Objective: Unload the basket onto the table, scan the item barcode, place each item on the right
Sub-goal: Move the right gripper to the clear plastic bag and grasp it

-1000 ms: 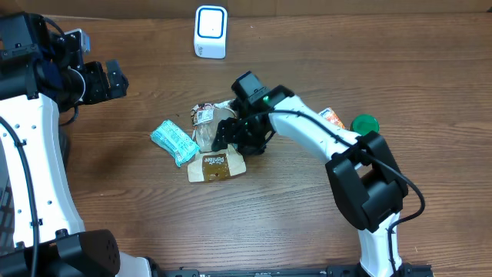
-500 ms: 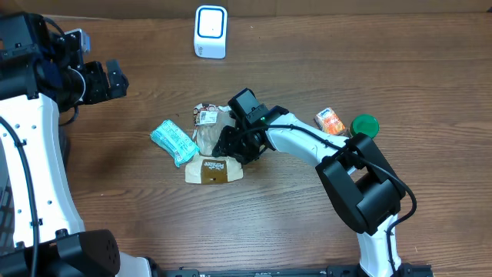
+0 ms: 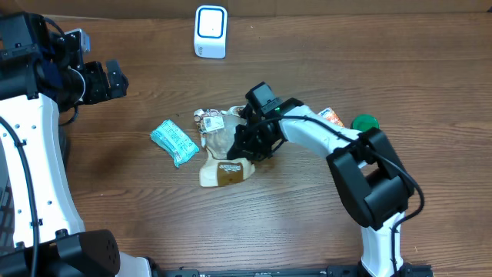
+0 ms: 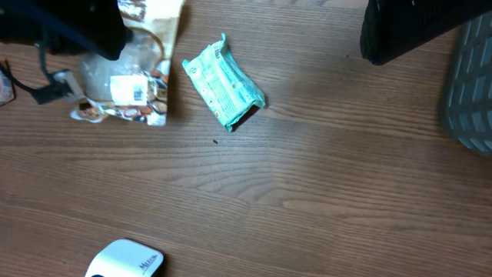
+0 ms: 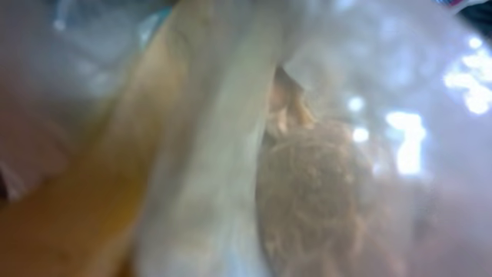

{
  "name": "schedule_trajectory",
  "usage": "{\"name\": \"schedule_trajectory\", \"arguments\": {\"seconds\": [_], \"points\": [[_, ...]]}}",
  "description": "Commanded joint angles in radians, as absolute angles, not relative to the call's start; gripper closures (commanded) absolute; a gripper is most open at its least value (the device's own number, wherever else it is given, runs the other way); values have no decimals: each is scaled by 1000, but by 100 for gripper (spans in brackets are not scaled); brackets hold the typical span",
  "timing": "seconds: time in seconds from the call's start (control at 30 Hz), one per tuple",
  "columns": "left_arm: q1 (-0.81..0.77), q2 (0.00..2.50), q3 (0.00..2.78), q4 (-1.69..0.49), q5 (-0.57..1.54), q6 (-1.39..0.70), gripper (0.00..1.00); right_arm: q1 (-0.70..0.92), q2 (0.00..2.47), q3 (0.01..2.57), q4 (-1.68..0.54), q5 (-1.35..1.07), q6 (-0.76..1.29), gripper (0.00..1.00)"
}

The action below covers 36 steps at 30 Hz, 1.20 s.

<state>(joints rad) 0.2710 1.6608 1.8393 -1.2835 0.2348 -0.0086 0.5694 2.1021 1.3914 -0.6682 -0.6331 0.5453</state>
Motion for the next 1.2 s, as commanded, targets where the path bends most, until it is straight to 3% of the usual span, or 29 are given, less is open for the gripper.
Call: {"name": "schedule_trajectory", "arguments": {"seconds": [0.0,0.27,0.6,1.17], "points": [[274,1664,1861,-1282,236,-25,0,562,1950,1451,-731,-655,362,96],[274,1664,1861,-1282,236,-25,0,562,1792,1521,-896,-535,256,96],[274,1664,1861,-1282,236,-25,0,570,1745,1512,-921,-474,262,96],[274,1664,1861,-1282,236,-25,0,623,1888,1393,-776,-424,524,96]]}}
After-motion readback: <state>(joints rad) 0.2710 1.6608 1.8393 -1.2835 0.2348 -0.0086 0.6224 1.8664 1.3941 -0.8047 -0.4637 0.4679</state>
